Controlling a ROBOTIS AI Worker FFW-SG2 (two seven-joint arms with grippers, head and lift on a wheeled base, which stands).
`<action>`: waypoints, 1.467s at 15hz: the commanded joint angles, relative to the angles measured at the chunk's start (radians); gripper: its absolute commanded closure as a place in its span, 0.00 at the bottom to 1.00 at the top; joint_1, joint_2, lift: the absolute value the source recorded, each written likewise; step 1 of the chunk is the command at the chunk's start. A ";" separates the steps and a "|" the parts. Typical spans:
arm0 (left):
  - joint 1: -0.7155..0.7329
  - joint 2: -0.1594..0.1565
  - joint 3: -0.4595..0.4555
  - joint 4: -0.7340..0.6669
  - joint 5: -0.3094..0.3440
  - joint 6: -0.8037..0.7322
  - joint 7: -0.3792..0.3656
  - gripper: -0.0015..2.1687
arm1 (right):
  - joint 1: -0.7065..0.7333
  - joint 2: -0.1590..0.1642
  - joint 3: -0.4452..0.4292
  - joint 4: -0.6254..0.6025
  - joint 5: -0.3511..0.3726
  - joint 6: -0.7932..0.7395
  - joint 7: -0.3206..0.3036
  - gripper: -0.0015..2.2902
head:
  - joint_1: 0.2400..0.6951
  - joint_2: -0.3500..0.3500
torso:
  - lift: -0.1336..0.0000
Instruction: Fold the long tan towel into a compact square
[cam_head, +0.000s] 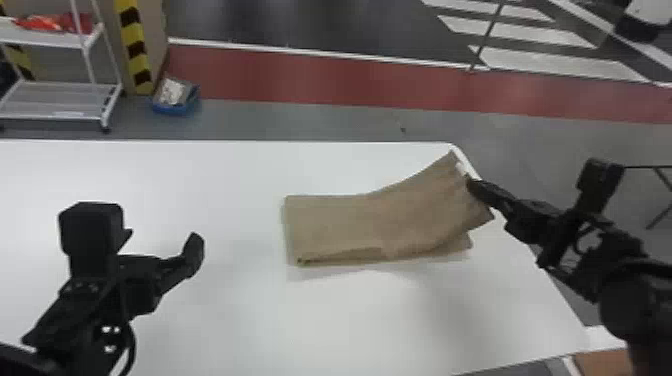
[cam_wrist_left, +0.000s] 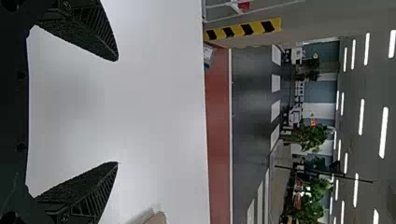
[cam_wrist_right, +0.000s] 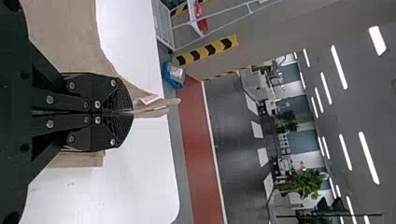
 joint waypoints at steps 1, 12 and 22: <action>0.000 -0.001 -0.002 0.013 0.001 0.000 0.000 0.04 | -0.023 -0.009 0.010 0.098 0.036 -0.020 0.023 0.60 | 1.00 0.14 | 0.07; -0.006 -0.001 -0.019 0.013 -0.001 -0.003 0.002 0.04 | 0.069 0.048 -0.117 0.079 0.075 -0.210 -0.020 0.02 | 1.00 0.06 | 0.07; -0.028 -0.009 -0.060 0.020 -0.010 -0.012 0.011 0.04 | 0.168 0.095 -0.060 -0.031 0.046 -0.235 0.115 0.09 | 1.00 0.03 | 0.07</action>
